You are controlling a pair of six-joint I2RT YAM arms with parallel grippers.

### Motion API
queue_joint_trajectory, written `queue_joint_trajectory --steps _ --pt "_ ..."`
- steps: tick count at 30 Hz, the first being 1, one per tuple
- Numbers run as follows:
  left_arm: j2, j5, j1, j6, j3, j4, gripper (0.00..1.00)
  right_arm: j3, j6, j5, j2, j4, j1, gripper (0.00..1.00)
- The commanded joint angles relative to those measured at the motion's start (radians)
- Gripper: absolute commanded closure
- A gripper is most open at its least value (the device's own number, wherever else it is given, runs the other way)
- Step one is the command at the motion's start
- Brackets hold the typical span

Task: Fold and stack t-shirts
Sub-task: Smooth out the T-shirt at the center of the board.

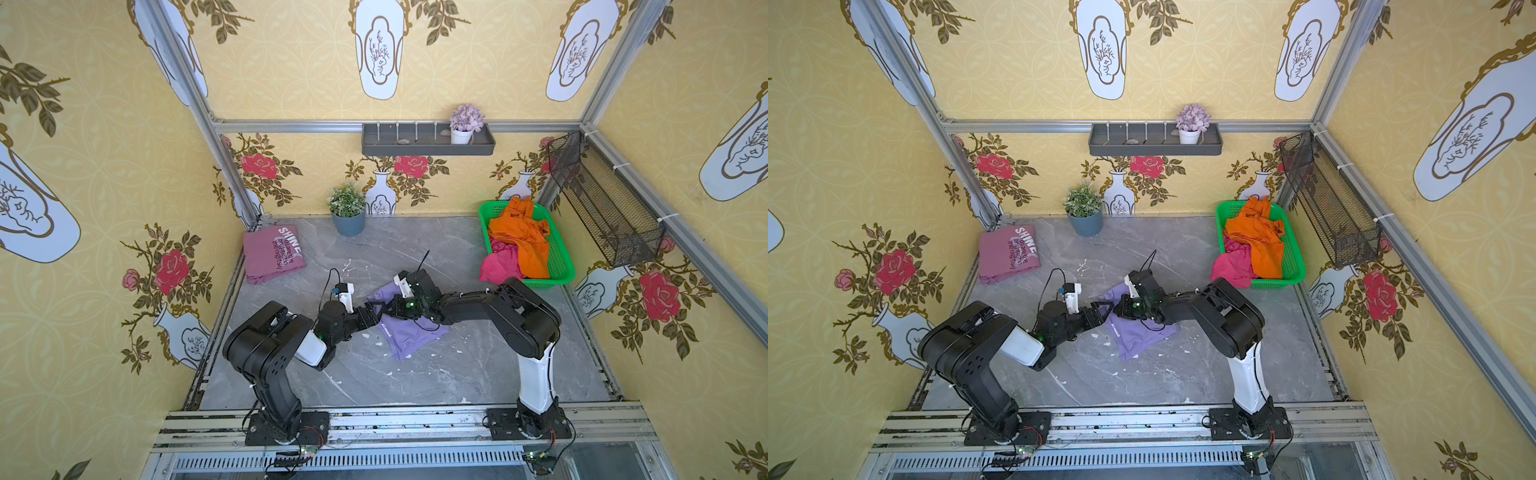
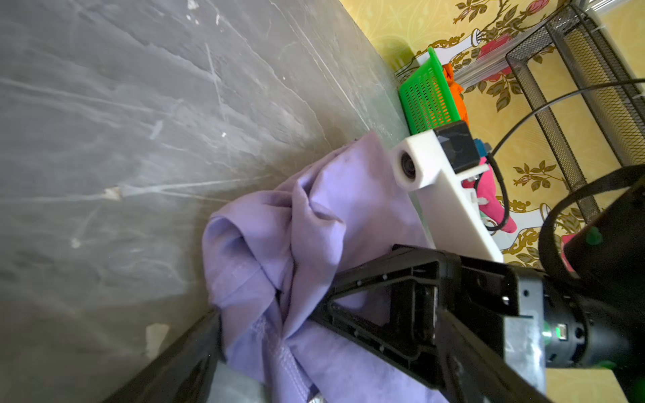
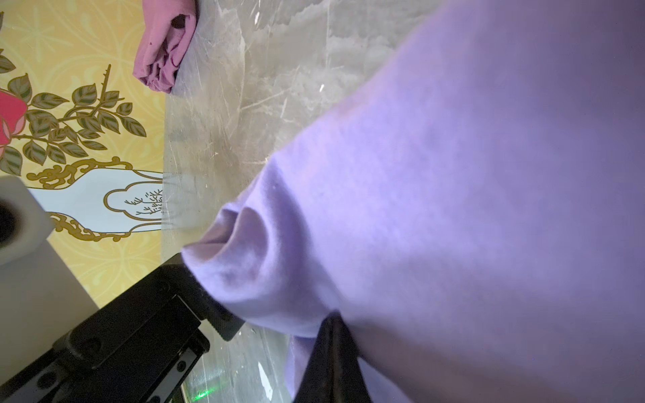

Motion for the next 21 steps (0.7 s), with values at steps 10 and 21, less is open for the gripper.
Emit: queue_joint_trajectory --steps 10,21 --pt "0.179 0.018 -0.005 -0.083 0.021 -0.120 0.30 -0.025 -0.004 0.039 -0.044 -0.070 0.015 1.00" --pt "0.235 0.054 0.004 -0.078 0.073 -0.109 0.94 -0.019 -0.007 0.053 -0.074 -0.102 0.043 1.00"
